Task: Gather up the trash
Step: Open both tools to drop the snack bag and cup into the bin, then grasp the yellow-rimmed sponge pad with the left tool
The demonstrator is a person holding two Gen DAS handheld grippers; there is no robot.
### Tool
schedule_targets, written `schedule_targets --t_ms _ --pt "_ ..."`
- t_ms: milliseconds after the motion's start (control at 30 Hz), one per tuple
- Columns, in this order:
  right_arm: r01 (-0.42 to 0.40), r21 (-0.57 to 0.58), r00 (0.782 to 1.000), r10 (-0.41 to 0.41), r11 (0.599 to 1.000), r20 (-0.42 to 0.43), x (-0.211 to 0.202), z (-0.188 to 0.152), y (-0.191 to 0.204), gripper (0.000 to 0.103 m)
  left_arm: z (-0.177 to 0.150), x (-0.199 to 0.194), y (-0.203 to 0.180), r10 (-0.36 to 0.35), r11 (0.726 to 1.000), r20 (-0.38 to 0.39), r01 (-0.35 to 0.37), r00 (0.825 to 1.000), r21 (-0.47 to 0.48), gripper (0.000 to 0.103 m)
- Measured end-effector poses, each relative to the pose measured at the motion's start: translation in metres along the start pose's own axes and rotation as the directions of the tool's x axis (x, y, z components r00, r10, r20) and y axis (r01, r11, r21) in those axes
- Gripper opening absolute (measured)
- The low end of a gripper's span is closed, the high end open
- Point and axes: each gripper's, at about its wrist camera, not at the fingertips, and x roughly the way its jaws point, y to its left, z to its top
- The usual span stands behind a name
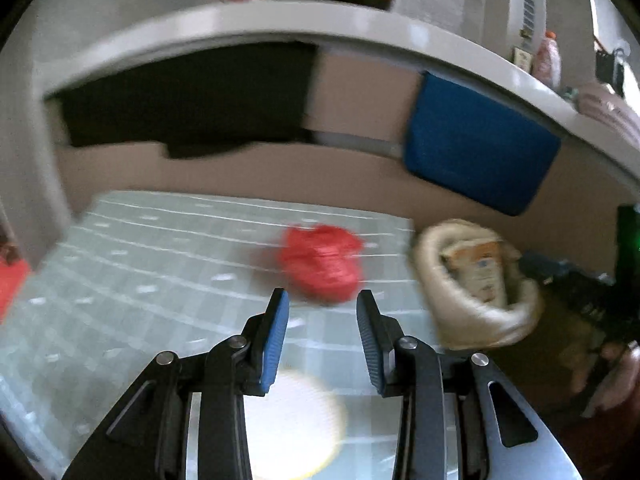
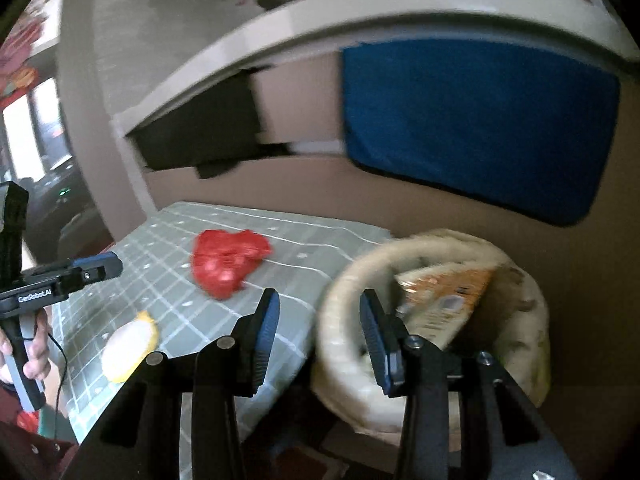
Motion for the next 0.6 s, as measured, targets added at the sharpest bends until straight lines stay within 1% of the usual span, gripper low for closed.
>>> schedule_targets --t_ms 33,67,100,167,267,333,367,433,500,533,567,600 --pt "-0.006 -0.012 1.000 0.006 1.000 0.013 -0.002 -0.002 0.008 0.040 -0.011 -0.005 0.008 0.035 0.999 0.004 -0.035 0.999 0.001 0.037" --pt "-0.019 -0.023 1.000 0.020 1.000 0.024 -0.002 -0.005 0.017 0.040 -0.021 -0.009 0.015 0.056 0.998 -0.001 -0.056 0.998 0.000 0.037" --pt "-0.036 -0.030 0.999 0.036 0.999 0.031 -0.002 -0.007 0.025 0.040 -0.033 -0.009 0.023 0.075 0.997 -0.023 -0.075 0.997 -0.005 0.036" --pt "-0.075 -0.041 0.996 0.076 0.996 0.038 0.002 -0.011 0.039 0.040 -0.052 -0.008 0.033 0.083 0.996 -0.065 -0.084 0.994 -0.023 0.037" --pt "-0.123 -0.054 0.992 0.124 0.991 0.013 0.011 -0.018 0.058 0.040 -0.078 0.000 0.050 0.047 0.992 -0.139 -0.063 0.989 -0.112 0.037" --pt "-0.163 -0.057 0.987 0.162 0.985 -0.021 0.017 -0.025 0.068 0.040 -0.090 0.005 0.060 0.013 0.983 -0.164 -0.043 0.986 -0.180 0.037" --pt "-0.186 -0.063 0.982 0.183 0.981 -0.044 0.021 -0.028 0.074 0.040 -0.094 0.007 0.064 -0.003 0.979 -0.174 -0.033 0.985 -0.202 0.036" --pt "-0.228 -0.085 0.971 0.220 0.970 -0.096 0.028 -0.036 0.088 0.039 -0.099 0.012 0.065 -0.012 0.973 -0.186 -0.031 0.982 -0.227 0.037" --pt "-0.276 -0.102 0.953 0.259 0.956 -0.154 0.036 -0.046 0.103 0.034 -0.103 0.014 0.071 -0.022 0.966 -0.185 -0.026 0.983 -0.257 0.037" --pt "-0.301 -0.104 0.943 0.279 0.948 -0.182 0.040 -0.050 0.109 0.027 -0.104 0.013 0.073 -0.028 0.962 -0.181 -0.022 0.983 -0.272 0.036" --pt "-0.327 -0.104 0.931 0.301 0.939 -0.209 0.044 -0.053 0.115 0.017 -0.104 0.013 0.076 -0.036 0.957 -0.177 -0.017 0.984 -0.290 0.037" --pt "-0.353 -0.106 0.918 0.322 0.930 -0.232 0.048 -0.055 0.122 0.014 -0.104 0.013 0.079 -0.042 0.953 -0.174 -0.013 0.984 -0.302 0.037"
